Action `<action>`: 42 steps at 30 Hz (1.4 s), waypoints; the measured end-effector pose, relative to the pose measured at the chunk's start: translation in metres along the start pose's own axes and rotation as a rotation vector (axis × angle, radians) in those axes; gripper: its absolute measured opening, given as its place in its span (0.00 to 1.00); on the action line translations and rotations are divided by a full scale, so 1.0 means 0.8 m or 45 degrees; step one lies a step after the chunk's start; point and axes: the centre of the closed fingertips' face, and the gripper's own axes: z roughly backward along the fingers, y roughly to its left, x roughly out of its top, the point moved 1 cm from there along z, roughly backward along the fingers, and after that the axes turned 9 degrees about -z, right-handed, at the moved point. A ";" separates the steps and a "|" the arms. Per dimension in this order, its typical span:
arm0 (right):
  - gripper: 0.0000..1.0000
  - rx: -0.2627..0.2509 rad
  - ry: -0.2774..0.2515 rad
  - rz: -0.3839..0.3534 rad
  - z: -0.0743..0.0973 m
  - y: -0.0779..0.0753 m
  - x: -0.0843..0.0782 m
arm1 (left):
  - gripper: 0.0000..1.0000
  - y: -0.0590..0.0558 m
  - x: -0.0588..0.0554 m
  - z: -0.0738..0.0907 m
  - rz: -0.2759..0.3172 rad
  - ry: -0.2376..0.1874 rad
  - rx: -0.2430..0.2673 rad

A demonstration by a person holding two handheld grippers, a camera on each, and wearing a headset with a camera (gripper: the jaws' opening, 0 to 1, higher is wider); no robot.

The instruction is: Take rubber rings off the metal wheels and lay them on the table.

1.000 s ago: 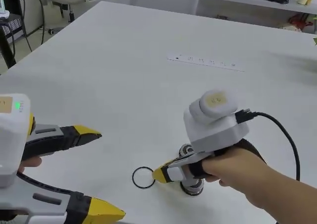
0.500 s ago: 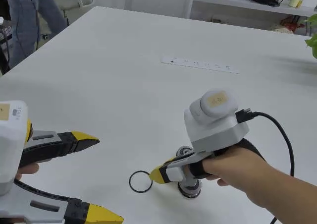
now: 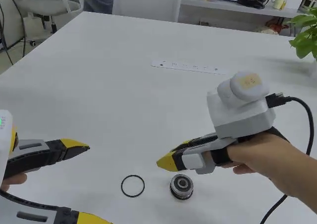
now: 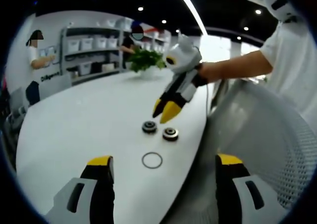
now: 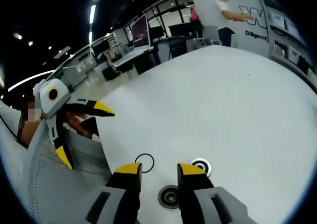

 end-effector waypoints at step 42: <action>0.47 0.034 -0.402 -0.103 0.085 -0.063 -0.020 | 0.89 0.003 0.132 -0.011 -0.349 -0.099 -0.060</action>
